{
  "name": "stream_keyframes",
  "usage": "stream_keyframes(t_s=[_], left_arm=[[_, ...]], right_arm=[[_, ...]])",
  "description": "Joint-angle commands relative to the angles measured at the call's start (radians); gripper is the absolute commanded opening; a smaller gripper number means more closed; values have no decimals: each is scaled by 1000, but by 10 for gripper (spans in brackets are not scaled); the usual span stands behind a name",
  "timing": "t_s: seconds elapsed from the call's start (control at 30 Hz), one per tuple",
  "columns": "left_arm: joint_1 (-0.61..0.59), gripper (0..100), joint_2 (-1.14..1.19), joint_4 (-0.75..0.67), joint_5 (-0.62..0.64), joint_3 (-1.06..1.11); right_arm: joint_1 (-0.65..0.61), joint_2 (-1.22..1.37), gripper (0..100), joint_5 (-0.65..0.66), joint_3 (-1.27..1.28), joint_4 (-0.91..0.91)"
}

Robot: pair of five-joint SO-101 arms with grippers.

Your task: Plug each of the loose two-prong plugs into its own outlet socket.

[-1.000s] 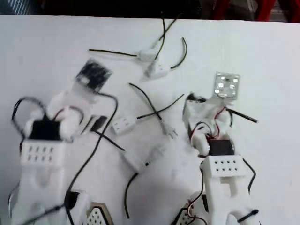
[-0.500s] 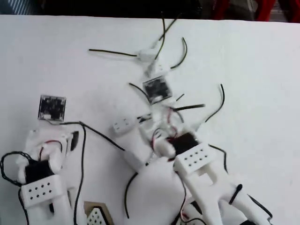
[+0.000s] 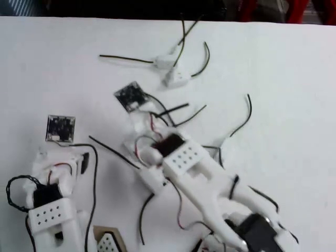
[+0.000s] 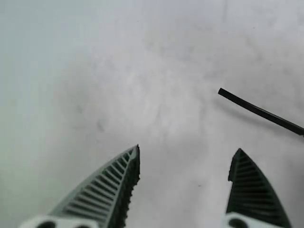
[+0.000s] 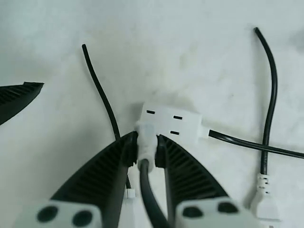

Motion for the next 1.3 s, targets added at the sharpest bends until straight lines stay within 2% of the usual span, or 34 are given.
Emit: stream_keyframes(t_s=[0.0, 0.53, 1.27], left_arm=[[-2, 297, -16, -25, 2, -3], [-2, 297, -16, -20, 2, -2], [-2, 297, -16, -20, 2, 0]], right_arm=[[-10, 74, 17, 5, -127, 31], [-4, 266, 17, -17, -207, 5], [51, 272, 16, -15, -209, 107]])
